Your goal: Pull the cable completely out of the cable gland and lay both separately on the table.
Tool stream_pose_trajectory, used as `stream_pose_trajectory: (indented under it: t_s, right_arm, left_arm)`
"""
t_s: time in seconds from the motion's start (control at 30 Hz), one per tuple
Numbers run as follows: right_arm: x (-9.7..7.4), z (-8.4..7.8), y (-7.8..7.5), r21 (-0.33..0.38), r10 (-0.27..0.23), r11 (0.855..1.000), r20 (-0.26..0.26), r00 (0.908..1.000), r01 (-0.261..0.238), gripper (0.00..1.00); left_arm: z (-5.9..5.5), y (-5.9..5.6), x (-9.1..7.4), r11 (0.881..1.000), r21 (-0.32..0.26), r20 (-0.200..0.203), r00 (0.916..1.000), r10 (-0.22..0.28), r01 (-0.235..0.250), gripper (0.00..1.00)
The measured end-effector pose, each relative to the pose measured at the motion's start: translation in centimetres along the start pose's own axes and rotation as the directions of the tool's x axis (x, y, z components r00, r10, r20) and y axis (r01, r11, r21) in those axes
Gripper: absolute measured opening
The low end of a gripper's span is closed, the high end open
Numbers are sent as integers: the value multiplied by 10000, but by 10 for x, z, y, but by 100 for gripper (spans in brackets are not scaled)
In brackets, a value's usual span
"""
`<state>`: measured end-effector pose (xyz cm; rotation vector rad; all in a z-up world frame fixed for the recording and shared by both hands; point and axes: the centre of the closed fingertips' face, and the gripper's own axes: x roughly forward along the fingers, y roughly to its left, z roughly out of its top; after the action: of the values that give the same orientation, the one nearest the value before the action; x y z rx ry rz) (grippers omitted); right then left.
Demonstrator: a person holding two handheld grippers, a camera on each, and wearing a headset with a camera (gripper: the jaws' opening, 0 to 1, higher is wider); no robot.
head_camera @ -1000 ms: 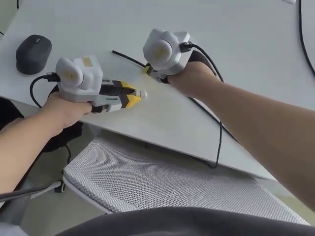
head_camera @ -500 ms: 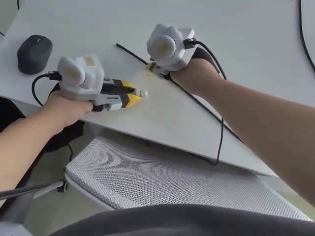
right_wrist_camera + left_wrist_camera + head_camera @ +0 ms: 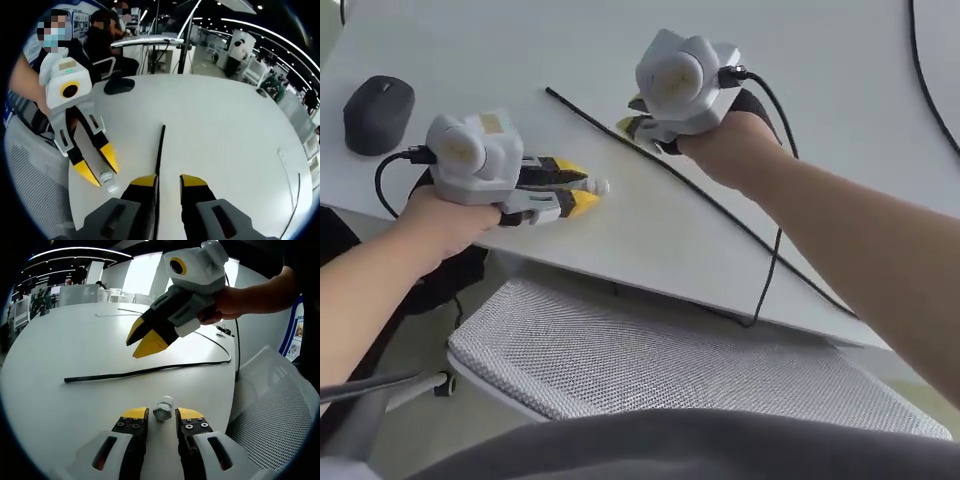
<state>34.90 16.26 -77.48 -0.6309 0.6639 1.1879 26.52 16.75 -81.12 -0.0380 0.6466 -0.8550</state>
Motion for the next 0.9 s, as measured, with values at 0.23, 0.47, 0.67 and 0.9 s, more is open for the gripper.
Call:
stream_pose_trajectory:
  t_s: [0.23,0.47,0.67,0.9]
  right_arm:
    - [-27,3,-5,448,-187,9989,512,9985,164,17]
    - [-53,13,-3,917,-219,9957,1202,9925,109,23]
    - [-77,20,2,986,-320,9950,1674,9854,156,26]
    - [-119,22,7,1517,-683,9879,2335,9700,330,31]
  left_arm:
    - [3,-1,-3,10000,1,36,9999,99,-99,26]
    - [7,-6,-9,9997,-39,101,9996,245,-244,35]
    - [11,-13,-16,9996,-118,184,9995,269,-267,39]
    - [25,-24,-32,9988,-302,561,9976,404,-388,46]
